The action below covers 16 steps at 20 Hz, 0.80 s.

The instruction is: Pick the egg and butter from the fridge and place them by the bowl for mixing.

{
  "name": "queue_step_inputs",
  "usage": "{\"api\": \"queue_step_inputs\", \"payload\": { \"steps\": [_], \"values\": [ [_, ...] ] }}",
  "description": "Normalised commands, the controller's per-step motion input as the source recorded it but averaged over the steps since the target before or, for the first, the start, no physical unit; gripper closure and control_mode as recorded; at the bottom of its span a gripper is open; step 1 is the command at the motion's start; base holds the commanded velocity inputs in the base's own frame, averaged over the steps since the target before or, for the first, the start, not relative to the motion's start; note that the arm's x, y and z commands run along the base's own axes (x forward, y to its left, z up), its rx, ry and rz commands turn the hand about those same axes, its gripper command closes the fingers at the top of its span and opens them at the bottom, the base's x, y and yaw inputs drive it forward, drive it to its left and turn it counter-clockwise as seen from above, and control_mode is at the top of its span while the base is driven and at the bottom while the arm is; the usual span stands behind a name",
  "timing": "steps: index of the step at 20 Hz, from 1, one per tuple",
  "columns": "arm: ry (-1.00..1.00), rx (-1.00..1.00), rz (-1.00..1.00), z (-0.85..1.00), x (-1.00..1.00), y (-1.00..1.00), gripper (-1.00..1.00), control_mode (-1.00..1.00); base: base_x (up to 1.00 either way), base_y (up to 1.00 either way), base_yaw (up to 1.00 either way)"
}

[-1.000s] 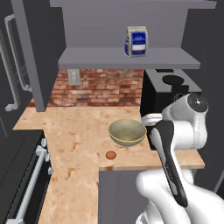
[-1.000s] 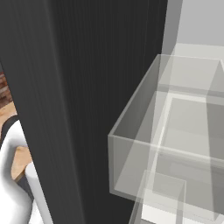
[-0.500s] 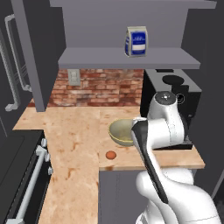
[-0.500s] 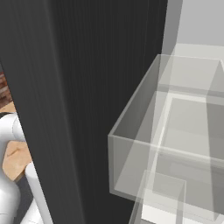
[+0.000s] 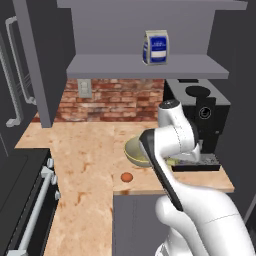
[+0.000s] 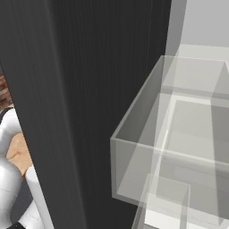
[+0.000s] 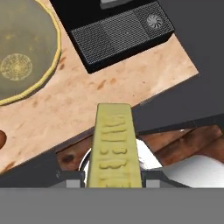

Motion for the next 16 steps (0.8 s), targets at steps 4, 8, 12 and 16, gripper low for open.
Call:
{"api": "queue_step_inputs", "payload": {
  "steps": [4,8,12,16],
  "values": [
    [0.00,0.00,-0.24,-0.40,-0.01,-0.21,1.00,-1.00,0.00,0.00,0.00],
    [0.00,0.01,-0.15,-0.45,0.00,-0.30,1.00,-1.00,0.00,0.00,0.00],
    [-0.02,0.07,-0.09,-0.38,0.02,-0.22,1.00,-1.00,0.00,0.00,0.00],
    [0.00,0.23,-0.07,-0.22,0.17,-0.14,1.00,-1.00,0.00,0.00,0.00]
  ]
}}
